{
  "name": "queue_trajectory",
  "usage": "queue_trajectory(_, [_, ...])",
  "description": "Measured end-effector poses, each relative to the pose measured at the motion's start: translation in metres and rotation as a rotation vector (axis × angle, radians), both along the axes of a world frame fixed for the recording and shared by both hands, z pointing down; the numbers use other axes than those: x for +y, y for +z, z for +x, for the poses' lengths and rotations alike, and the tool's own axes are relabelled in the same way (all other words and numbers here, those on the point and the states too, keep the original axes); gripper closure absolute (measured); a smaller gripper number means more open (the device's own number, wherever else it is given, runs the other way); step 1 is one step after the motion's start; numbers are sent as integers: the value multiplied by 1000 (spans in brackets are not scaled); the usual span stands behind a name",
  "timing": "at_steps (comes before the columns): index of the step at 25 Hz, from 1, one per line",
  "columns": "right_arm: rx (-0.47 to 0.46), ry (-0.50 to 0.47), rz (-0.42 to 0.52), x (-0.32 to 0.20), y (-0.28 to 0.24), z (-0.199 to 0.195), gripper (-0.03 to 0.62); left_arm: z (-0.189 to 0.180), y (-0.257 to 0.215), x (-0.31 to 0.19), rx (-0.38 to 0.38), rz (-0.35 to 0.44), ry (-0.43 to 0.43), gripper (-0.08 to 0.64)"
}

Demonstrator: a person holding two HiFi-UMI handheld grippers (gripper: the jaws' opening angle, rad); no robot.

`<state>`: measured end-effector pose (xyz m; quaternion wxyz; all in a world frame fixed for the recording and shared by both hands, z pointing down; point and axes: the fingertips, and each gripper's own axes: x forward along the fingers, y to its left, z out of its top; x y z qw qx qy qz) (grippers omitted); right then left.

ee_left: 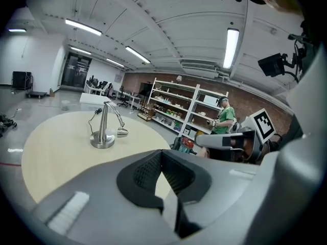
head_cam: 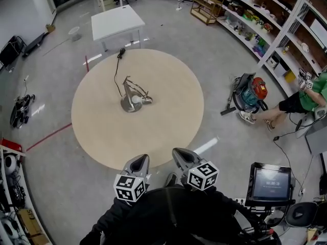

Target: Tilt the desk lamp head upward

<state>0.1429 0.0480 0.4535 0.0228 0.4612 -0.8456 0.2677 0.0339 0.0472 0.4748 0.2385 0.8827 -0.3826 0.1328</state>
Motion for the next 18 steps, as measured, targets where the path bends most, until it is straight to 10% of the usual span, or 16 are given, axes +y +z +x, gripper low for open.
queue_trajectory(18, [-45, -82, -58, -76, 39, 18, 588, 17, 26, -63, -62, -48, -89, 554])
